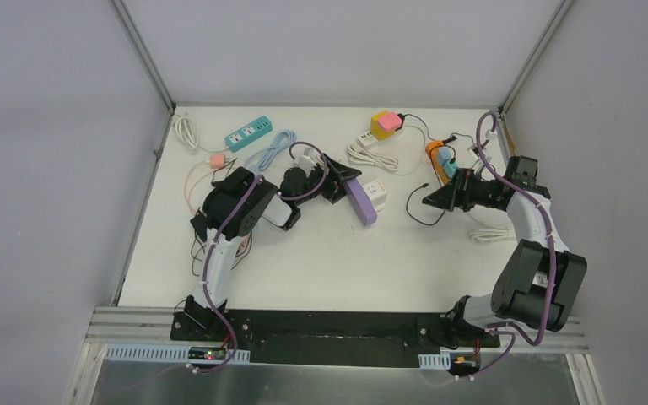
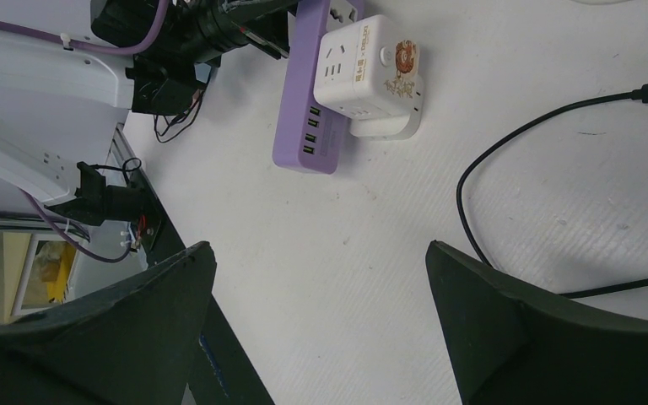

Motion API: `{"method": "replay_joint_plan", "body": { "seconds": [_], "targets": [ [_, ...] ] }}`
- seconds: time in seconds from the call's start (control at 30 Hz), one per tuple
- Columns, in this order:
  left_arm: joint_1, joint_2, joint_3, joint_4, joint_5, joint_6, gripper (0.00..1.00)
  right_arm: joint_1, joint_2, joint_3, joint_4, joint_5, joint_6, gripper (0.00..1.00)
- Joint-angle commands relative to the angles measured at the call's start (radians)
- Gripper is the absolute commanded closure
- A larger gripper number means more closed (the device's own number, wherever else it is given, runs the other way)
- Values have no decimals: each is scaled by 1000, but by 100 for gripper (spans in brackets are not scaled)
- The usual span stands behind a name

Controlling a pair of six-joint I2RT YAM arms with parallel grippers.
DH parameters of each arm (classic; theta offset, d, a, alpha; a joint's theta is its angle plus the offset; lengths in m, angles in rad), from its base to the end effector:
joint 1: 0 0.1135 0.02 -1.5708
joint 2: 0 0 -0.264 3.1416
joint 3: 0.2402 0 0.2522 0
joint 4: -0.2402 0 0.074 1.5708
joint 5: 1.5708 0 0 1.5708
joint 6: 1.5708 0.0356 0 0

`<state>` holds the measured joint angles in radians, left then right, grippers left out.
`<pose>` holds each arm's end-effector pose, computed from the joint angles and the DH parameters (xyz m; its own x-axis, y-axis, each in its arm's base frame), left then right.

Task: Pull the plug off the socket
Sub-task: Pick up the socket from the center of the board.

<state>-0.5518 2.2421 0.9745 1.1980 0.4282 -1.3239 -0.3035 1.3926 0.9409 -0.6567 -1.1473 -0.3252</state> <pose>0.3505 -0.2331 0.0969 -0.8190 -0.5317 -0.2158 0.1453 0.1716 -0.9744 0.2572 -0.0465 0.2411 -0.7246 0.0893 -0.6834 -0.5242 0.5723 0.6306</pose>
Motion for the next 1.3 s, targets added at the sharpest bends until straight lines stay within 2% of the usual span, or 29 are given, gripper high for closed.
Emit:
{"method": "replay_joint_plan", "body": {
  "seconds": [0.0,0.2,0.37,0.47,0.67,0.77,0.83,0.93,1.1,1.27],
  "targets": [
    [-13,28,18,69,4,20,22,-5,4,25,1,-22,-43,0],
    [-16,50,27,144,18,11,39,-5,7,30,-10,-21,-52,0],
    [-11,76,74,219,83,7,86,-5,3,30,-14,-22,-55,0],
    [-11,64,91,221,121,44,98,-5,4,31,-15,-24,-55,0],
    [-10,9,124,221,217,93,100,6,3,16,34,-42,10,0],
    [-10,-6,153,221,267,84,100,31,4,-2,110,-47,96,0],
    [-10,-8,187,220,312,57,100,60,4,-6,122,-48,97,0],
    [-10,-14,237,219,378,-2,100,123,-20,2,88,-29,5,0],
    [-2,-12,304,221,468,-122,100,159,16,136,-134,-38,-391,0],
    [0,-4,328,221,505,-210,100,173,67,269,-204,-12,-545,0]
  ]
}}
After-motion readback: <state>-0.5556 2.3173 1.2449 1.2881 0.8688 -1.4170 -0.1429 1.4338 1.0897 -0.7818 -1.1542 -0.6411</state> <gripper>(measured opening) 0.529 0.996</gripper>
